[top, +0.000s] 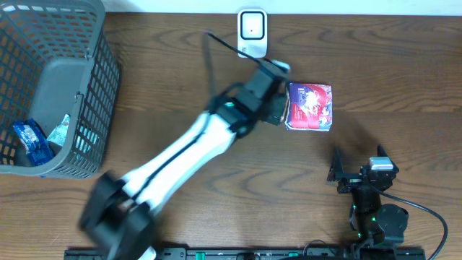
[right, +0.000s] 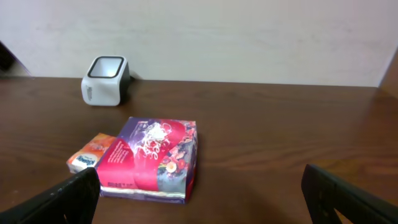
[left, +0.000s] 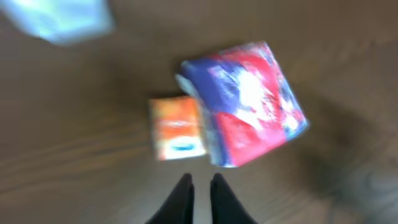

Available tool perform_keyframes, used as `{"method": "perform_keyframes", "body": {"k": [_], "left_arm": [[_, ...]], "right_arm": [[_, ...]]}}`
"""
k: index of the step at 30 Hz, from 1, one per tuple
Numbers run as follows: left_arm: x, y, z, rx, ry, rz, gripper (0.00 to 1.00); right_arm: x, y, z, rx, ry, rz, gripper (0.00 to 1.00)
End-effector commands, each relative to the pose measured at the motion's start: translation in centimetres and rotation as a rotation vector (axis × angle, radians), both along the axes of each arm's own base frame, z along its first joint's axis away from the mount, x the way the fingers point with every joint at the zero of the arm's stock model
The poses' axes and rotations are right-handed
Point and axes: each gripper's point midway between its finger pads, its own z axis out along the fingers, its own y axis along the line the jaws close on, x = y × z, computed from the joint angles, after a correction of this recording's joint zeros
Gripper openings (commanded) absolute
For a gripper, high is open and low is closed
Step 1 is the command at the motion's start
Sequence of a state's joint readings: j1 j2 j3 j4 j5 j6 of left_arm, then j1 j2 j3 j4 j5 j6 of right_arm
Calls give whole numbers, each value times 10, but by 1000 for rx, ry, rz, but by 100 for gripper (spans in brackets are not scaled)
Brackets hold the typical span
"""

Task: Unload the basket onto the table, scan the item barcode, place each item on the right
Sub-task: 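Return the left gripper into the basket above the mint-green wipes pack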

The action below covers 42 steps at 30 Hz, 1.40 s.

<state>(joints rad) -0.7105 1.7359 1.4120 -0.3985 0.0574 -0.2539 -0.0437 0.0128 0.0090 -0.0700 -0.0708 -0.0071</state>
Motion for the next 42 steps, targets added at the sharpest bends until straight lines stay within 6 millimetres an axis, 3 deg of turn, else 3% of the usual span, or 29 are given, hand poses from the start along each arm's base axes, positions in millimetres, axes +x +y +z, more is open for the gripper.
{"method": "perform_keyframes", "body": {"k": [1, 3, 5, 6, 9, 13, 17, 20, 25, 30, 34, 37, 42], "left_arm": [[25, 84, 49, 190, -189, 202, 41], [28, 132, 71, 266, -236, 322, 52], [29, 182, 89, 313, -259, 449, 73], [29, 205, 96, 325, -258, 503, 78], [26, 281, 111, 339, -242, 679, 84], [15, 373, 118, 354, -210, 909, 99], [-2, 443, 119, 315, -186, 1149, 98], [-10, 466, 119, 288, -178, 1227, 98], [-4, 466, 119, 171, -175, 1208, 98], [-11, 490, 113, 79, -155, 1360, 98], [-20, 518, 87, 67, -65, 1447, 98], [-28, 530, 51, 76, 70, 1466, 98], [-41, 533, 5, 108, 268, 1473, 98]], "right_arm": [[0, -1, -1, 14, 0, -4, 99], [0, -1, -1, 14, 0, -4, 99], [0, -1, -1, 14, 0, -4, 99], [0, -1, -1, 14, 0, -4, 99], [0, -1, -1, 14, 0, -4, 99], [0, -1, -1, 13, 0, -4, 99], [0, -1, -1, 14, 0, -4, 99], [0, -1, -1, 14, 0, -4, 99], [0, -1, -1, 13, 0, -4, 99], [0, -1, -1, 13, 0, -4, 99], [0, -1, -1, 14, 0, -4, 99], [0, -1, -1, 14, 0, -4, 99], [0, -1, -1, 14, 0, -4, 99]]}}
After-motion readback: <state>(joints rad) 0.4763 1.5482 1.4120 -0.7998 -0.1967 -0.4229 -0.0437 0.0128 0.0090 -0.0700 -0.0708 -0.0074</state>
